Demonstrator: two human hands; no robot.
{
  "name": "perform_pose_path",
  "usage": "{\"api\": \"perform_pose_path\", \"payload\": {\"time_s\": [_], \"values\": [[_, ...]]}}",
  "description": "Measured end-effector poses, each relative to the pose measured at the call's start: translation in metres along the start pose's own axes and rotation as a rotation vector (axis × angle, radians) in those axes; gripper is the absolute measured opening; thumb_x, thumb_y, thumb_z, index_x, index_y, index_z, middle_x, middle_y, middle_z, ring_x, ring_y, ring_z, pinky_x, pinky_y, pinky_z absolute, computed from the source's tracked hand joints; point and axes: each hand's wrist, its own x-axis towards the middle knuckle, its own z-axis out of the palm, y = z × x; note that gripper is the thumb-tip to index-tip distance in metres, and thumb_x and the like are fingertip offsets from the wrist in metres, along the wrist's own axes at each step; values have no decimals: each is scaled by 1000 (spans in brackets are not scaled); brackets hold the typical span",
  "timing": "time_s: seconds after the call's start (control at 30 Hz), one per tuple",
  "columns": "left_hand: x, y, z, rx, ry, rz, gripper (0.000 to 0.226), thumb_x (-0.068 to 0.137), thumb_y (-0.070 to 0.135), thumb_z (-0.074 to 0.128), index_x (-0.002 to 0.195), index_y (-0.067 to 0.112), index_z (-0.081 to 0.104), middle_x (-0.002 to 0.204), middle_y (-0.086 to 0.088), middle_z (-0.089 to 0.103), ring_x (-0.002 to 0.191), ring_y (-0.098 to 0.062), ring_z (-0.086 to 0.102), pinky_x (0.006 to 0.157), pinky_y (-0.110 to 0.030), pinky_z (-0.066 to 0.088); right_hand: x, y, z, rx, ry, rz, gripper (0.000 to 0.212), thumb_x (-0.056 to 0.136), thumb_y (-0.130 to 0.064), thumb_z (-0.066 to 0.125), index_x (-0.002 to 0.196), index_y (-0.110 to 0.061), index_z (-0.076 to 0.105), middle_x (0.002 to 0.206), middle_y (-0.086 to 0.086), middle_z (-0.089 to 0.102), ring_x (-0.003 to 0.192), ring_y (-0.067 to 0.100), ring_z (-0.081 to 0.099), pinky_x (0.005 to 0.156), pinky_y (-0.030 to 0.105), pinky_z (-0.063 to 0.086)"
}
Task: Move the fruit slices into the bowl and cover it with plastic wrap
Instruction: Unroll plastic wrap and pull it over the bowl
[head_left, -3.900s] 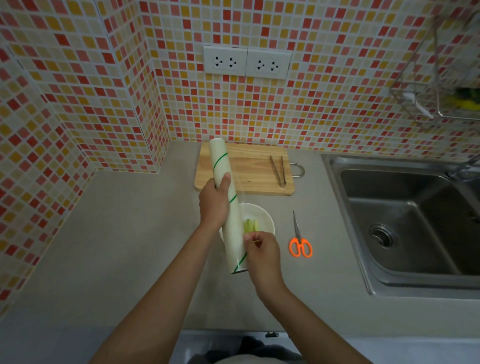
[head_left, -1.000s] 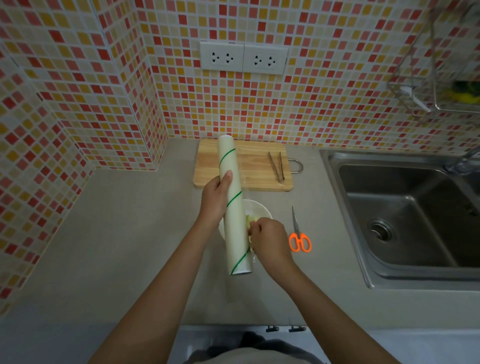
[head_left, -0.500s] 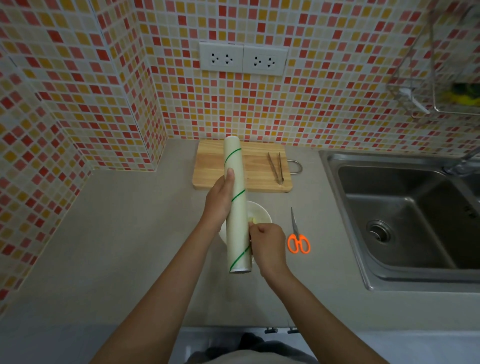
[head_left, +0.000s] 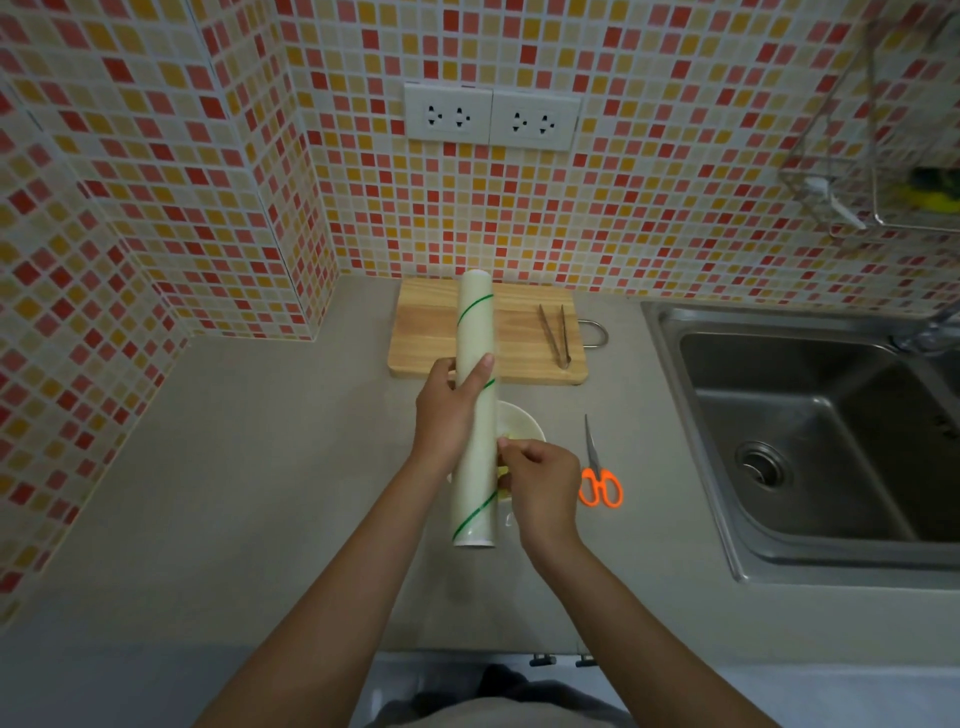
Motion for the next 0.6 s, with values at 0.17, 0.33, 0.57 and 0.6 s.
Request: {"api": "perform_pose_path", "payload": {"time_s": [0.17,0.33,0.57,0.6], "values": [[13,3,-5,-4,74,-48,41,85,57,58,98,18,56,85,7,60,76,-9,60,59,-28,44,-16,2,-5,144,-40,11,26,88,-16,63,65,-17,74,71,15,71,70,19,63,75,49,55],[29,9,-9,20,151,-80,46,86,56,56,102,13,54,82,6,56,73,-10,57,59,-30,42,-50,8,-2,278,-92,24,18,82,-16,72,98,-24,75,99,-1,76,105,18,67,96,48,52],[30,12,-6,90,170,-99,43,87,56,54,102,15,50,78,10,51,67,-6,51,53,-26,35,-54,4,-7,260,-5,-26,26,74,-10,79,87,-32,75,107,-11,71,108,9,65,97,48,51],[30,13,-6,108,177,-101,44,87,56,53,102,15,49,78,10,50,66,-8,51,53,-28,35,-54,5,-7,253,7,-33,25,74,-9,78,85,-31,76,107,-10,71,108,9,65,97,49,51]]}}
